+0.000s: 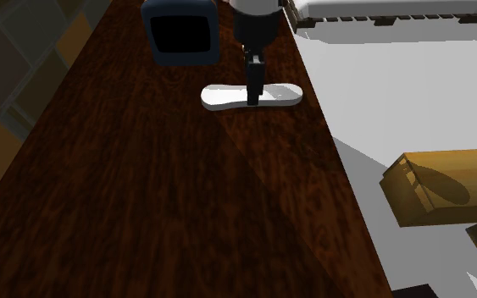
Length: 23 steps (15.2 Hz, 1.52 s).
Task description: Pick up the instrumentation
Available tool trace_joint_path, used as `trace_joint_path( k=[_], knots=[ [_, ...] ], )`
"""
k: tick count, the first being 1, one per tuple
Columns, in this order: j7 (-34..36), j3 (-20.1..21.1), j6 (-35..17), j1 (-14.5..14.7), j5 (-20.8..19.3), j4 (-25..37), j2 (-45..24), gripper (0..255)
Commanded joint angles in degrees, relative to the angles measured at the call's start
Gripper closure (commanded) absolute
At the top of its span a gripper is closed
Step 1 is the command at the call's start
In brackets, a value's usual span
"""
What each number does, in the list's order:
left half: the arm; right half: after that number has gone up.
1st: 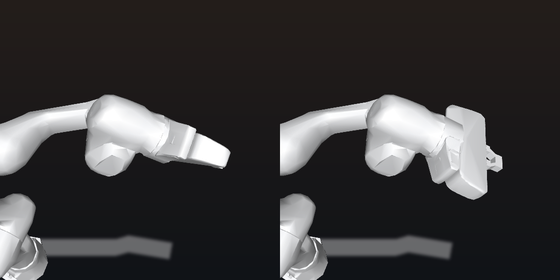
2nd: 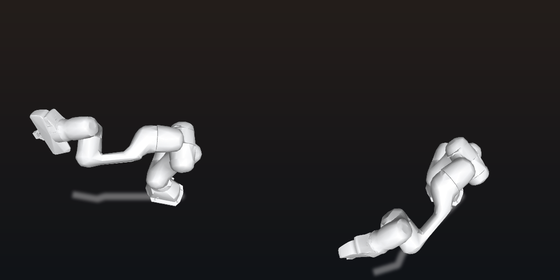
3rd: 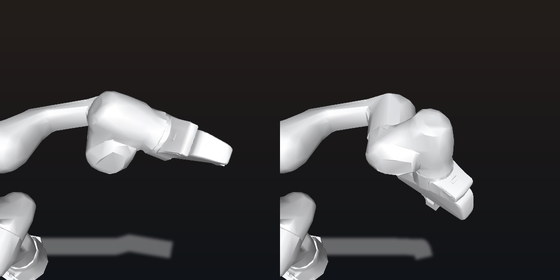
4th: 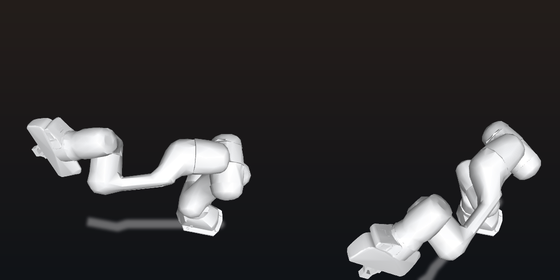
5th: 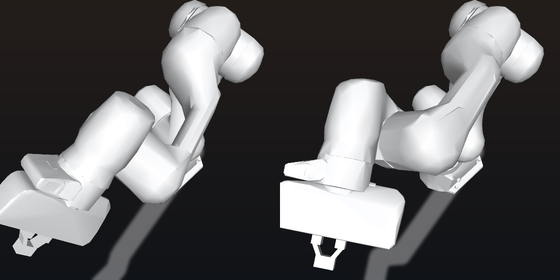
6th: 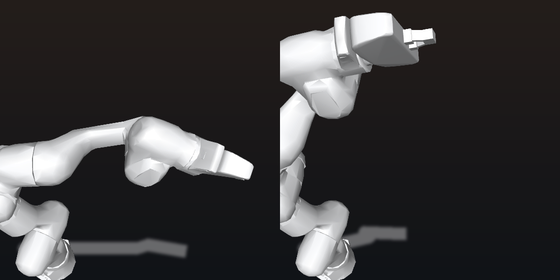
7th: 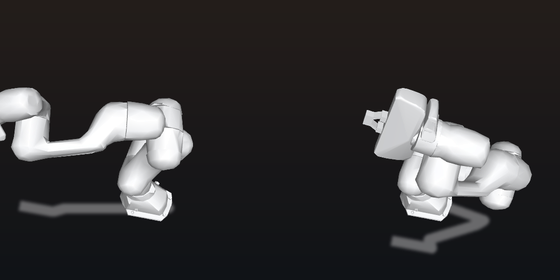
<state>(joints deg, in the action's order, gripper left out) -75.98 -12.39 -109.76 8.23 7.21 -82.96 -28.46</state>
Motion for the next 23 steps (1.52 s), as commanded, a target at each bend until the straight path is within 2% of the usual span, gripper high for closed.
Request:
trace_joint_path(
  k=[1,3,4,13,23],
  knots=[
    [-0.2,0.08,-1.8,-0.02,0.15,-1.24,-0.54,0],
    [-0.2,0.08,-1.8,-0.02,0.15,-1.24,-0.54,0],
    [-0.21,0.07,-1.84,-0.02,0.15,-1.36,-0.47,255],
    [-0.2,0.07,-1.8,-0.02,0.16,-1.24,-0.54,255],
    [0.25,-0.17,5.13,-0.17,-0.3,4.31,0.89,255]
  ],
)
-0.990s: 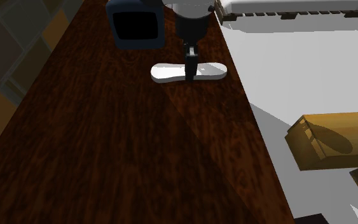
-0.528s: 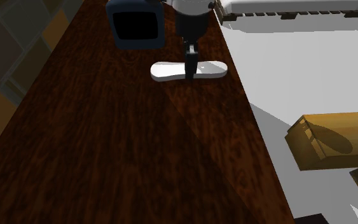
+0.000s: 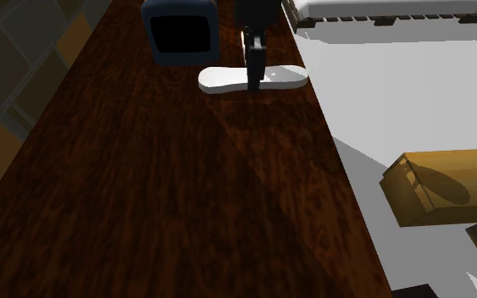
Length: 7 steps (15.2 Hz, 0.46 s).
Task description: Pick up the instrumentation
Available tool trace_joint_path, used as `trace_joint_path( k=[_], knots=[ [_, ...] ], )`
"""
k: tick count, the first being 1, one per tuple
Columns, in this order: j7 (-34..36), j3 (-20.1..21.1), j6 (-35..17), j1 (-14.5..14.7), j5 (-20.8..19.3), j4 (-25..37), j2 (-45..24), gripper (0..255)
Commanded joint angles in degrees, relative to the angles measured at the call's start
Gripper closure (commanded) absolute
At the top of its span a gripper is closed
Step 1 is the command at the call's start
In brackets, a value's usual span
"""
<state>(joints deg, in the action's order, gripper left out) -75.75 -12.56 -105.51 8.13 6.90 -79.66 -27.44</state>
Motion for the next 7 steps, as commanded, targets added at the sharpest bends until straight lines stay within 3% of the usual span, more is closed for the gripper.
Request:
trace_joint_path(
  k=[1,7],
  knots=[
    [0.06,-0.03,1.61,-0.11,-0.03,1.66,-0.06,255],
    [0.21,-0.09,4.73,-0.27,-0.11,4.67,0.07,255]
  ],
)
